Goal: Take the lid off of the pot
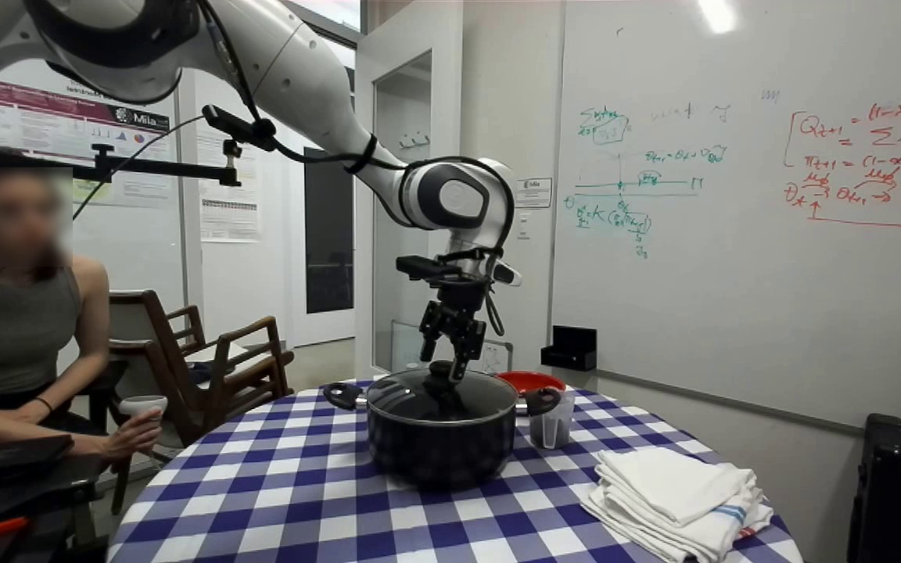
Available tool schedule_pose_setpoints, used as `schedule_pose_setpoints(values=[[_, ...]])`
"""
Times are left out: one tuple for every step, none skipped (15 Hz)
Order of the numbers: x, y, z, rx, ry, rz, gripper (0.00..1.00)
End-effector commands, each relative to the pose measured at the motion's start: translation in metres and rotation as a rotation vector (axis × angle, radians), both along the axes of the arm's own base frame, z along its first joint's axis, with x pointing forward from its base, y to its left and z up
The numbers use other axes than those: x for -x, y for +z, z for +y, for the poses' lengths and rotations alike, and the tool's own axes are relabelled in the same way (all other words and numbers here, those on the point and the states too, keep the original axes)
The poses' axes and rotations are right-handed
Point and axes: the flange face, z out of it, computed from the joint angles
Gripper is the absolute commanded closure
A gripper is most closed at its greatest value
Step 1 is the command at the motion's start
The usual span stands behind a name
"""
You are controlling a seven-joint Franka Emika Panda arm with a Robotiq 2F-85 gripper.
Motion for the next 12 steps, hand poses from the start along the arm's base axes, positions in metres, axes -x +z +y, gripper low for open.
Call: schedule_pose_setpoints(values=[[-0.0076, 0.002, -0.0014, -0.002, -0.022, 0.006, 0.0], [-0.0079, 0.0021, -0.0019, -0.001, -0.023, 0.006, 0.0], [-0.0081, 0.002, -0.0025, -0.001, -0.024, 0.006, 0.06], [-0.0083, 0.002, -0.0032, -0.002, -0.025, 0.006, 0.25], [-0.0086, 0.002, -0.0038, -0.003, -0.026, 0.005, 0.29], [-0.0089, 0.0019, -0.0043, -0.004, -0.028, 0.005, 0.31], [-0.0094, 0.002, -0.0047, -0.004, -0.029, 0.004, 0.36], [-0.0099, 0.002, -0.005, -0.004, -0.031, 0.003, 0.45], [-0.0103, 0.0018, -0.0053, -0.004, -0.031, 0.003, 0.52], [-0.011, 0.0021, -0.0063, -0.003, -0.033, 0.002, 0.59], [-0.0113, 0.0045, -0.0067, -0.001, -0.037, 0.004, 0.67], [-0.0121, 0.006, -0.0063, 0.0, -0.043, 0.003, 0.67]])
